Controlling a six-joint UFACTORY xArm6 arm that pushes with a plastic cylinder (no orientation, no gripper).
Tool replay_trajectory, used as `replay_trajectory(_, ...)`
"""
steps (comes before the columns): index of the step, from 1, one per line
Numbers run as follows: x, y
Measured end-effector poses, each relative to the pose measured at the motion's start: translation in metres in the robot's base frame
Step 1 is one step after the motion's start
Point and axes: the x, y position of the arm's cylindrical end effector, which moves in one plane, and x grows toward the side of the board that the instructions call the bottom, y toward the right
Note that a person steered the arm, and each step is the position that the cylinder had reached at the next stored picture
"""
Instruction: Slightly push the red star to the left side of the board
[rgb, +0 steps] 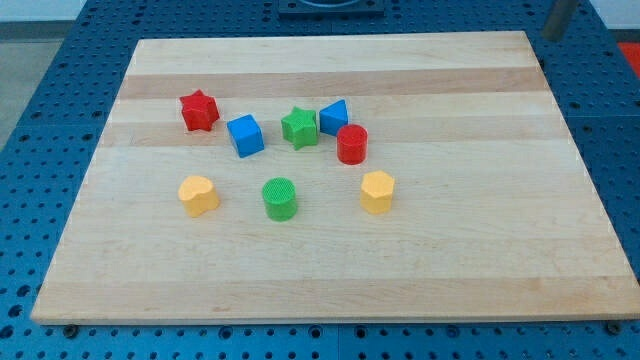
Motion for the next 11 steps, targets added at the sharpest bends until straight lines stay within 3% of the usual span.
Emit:
replay_trajectory(2, 0.022, -0.092)
replay_trajectory(4, 0.085, -0.215)
replay_trajectory(8, 0.12, -0.405)
replay_trajectory(11, 0.17, -0.458)
